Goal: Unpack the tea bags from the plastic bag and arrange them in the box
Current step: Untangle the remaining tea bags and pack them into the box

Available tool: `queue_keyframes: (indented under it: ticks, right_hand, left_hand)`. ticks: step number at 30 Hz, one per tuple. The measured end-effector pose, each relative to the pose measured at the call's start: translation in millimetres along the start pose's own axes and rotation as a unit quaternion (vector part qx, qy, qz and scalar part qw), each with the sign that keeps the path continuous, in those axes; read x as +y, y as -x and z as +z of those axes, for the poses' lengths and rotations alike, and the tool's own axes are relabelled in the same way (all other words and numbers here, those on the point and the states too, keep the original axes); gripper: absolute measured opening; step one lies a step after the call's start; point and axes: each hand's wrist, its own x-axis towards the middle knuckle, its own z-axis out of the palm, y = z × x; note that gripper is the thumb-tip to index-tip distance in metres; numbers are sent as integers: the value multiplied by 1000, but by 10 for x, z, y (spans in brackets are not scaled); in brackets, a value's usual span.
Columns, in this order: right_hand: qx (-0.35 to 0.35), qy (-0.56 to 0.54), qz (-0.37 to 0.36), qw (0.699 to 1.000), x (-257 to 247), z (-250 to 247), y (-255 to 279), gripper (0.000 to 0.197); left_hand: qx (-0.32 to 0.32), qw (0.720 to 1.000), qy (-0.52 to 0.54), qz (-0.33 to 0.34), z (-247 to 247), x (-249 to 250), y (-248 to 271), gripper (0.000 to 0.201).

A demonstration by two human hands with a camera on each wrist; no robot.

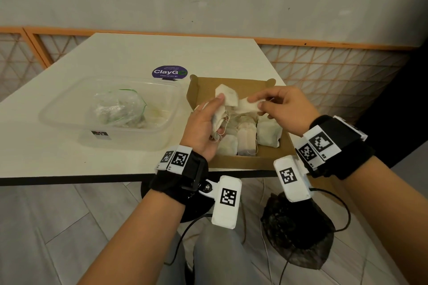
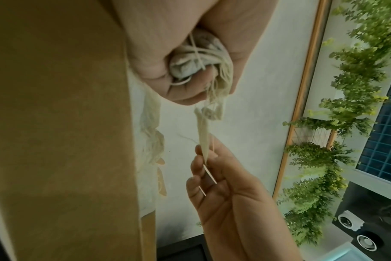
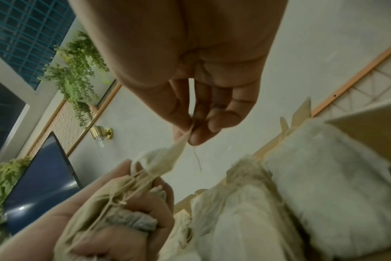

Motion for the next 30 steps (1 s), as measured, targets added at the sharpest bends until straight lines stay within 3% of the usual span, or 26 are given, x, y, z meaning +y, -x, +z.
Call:
queue_keyframes:
  ticks: [6, 11, 12, 16, 18, 22, 26, 30]
  right_hand:
    - [33, -23, -10, 999, -6, -166, -9, 26]
    - [81, 74, 2, 994, 7, -128, -15, 13]
    - [74, 98, -5, 992, -20, -100, 0, 9]
    - [-20, 168, -46, 984, -212, 69, 81, 30]
    - [-46, 174, -65, 982, -267, 136, 85, 30]
    - [-10, 81, -40, 996, -194, 132, -5, 16]
    - [14, -31, 19, 999, -77, 31, -84, 16]
    - [8, -48, 45, 998, -23, -21, -87, 12]
  left_hand:
    - [-7, 1000, 17, -13, 4, 31, 21, 13]
    - [6, 1000, -20, -9, 14, 5, 16, 17]
    - [9, 1000, -27, -3, 24, -1, 16, 18]
    - [7, 996, -82, 23, 61, -67, 9, 15]
    - [-4, 995, -90, 37, 67, -93, 6, 11]
    - [-38, 996, -65, 38, 70, -68, 30, 24]
    - [10, 998, 12, 54, 7, -36, 7, 13]
    - [69, 992, 53, 91, -57, -39, -20, 5]
